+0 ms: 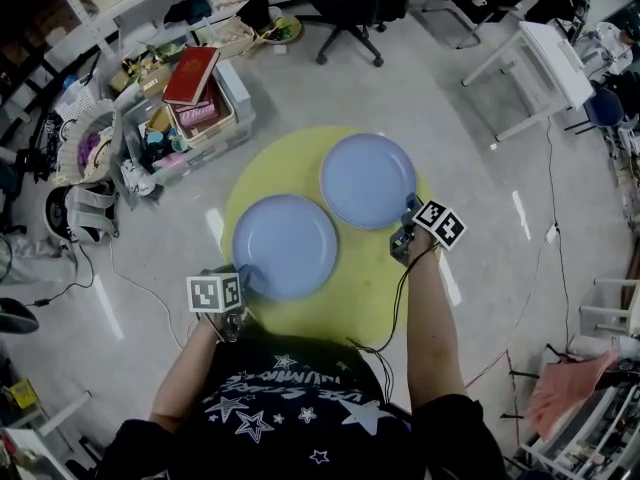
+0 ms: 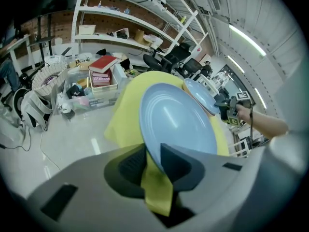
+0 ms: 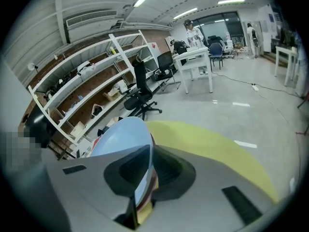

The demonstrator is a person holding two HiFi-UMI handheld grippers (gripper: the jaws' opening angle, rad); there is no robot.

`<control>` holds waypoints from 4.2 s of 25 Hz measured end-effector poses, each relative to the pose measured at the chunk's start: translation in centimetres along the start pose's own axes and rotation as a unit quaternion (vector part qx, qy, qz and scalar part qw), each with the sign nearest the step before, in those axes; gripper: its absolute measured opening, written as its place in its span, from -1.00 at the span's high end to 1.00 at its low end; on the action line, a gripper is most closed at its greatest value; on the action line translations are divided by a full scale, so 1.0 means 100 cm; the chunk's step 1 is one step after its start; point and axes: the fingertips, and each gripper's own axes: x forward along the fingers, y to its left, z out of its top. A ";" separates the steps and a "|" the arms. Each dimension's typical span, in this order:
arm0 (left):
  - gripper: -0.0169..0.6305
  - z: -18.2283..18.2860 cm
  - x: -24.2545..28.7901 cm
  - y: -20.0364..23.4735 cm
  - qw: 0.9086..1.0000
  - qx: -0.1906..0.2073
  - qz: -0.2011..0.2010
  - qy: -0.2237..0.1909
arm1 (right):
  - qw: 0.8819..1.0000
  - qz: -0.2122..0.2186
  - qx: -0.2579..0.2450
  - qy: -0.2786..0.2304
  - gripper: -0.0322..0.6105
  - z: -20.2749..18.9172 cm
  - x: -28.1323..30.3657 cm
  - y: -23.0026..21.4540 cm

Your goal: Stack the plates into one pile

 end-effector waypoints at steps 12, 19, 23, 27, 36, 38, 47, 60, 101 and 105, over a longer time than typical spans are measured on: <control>0.67 0.003 -0.001 0.003 1.000 0.001 0.012 -0.008 | 0.986 -0.060 -0.152 0.022 0.79 -0.019 0.001 0.000; 0.68 0.007 -0.001 0.001 1.000 -0.002 0.010 -0.019 | 0.980 -0.056 -0.193 0.000 0.73 -0.022 -0.019 0.000; 0.70 0.013 -0.006 -0.002 0.999 -0.002 0.005 -0.033 | 0.984 -0.057 -0.169 -0.016 0.73 -0.026 -0.037 -0.005; 0.75 0.022 -0.011 -0.006 0.999 -0.001 0.005 -0.054 | 0.986 -0.055 -0.152 -0.025 0.73 -0.033 -0.055 -0.010; 0.85 0.030 -0.023 -0.012 0.996 0.012 0.002 -0.086 | 0.990 -0.045 -0.135 -0.022 0.73 -0.068 -0.082 -0.021; 0.85 0.031 -0.028 -0.016 0.996 0.016 -0.005 -0.093 | 0.990 -0.046 -0.130 -0.022 0.73 -0.074 -0.089 -0.026; 0.85 0.036 -0.038 -0.035 0.993 0.043 -0.032 -0.104 | 0.993 -0.051 -0.105 -0.025 0.73 -0.091 -0.113 -0.049; 0.84 0.077 -0.048 -0.063 0.986 0.036 -0.087 -0.139 | 0.992 0.068 -0.103 -0.012 0.85 -0.131 -0.135 -0.003; 0.84 0.220 0.102 -0.153 0.988 -0.012 -0.139 -0.072 | 0.998 0.028 -0.057 -0.026 0.85 -0.121 -0.147 -0.011; 0.84 0.221 0.108 -0.154 0.989 -0.007 -0.132 -0.066 | 0.998 0.026 -0.053 -0.025 0.85 -0.122 -0.147 -0.011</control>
